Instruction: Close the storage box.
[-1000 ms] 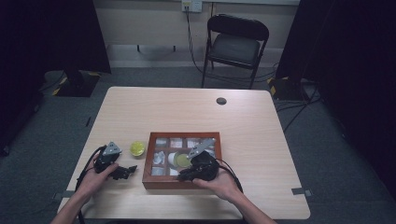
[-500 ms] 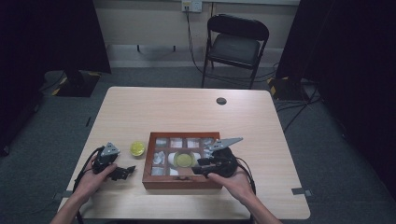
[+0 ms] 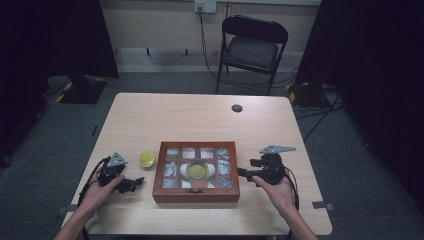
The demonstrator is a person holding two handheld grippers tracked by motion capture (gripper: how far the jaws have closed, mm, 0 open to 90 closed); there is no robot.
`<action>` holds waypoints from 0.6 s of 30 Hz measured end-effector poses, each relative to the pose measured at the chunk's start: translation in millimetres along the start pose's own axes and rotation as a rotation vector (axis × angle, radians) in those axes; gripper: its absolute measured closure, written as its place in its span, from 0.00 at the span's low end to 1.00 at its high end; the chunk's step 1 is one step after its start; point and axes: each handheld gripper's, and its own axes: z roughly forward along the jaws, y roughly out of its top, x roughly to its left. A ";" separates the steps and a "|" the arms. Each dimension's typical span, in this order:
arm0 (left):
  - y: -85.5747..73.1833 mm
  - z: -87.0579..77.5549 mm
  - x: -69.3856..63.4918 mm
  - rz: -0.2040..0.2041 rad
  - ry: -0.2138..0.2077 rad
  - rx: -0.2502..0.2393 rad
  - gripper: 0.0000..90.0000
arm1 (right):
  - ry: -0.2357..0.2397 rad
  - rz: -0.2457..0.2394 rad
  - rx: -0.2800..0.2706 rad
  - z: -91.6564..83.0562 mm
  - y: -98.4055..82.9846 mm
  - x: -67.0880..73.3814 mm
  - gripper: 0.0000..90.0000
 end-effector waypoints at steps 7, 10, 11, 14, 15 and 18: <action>0.0 0.1 0.1 -0.001 -0.001 0.000 0.00 | -0.166 0.076 0.076 7.0 -26.3 -49.1 0.24; 0.1 0.2 0.8 -0.011 0.009 0.000 0.00 | -0.263 0.088 0.114 9.9 -35.2 -60.3 0.20; 0.1 0.2 1.3 -0.018 0.016 -0.001 0.00 | -0.295 0.093 0.119 10.8 -37.6 -62.4 0.19; 0.3 0.2 2.4 -0.027 0.028 0.001 0.00 | -0.380 0.064 0.086 12.4 -45.9 -62.4 0.18; 0.3 0.2 2.4 -0.027 0.028 0.001 0.00 | -0.380 0.064 0.086 12.4 -45.9 -62.4 0.18; 0.3 0.2 2.4 -0.028 0.028 0.001 0.00 | -0.426 0.045 0.026 16.9 -54.2 -57.2 0.13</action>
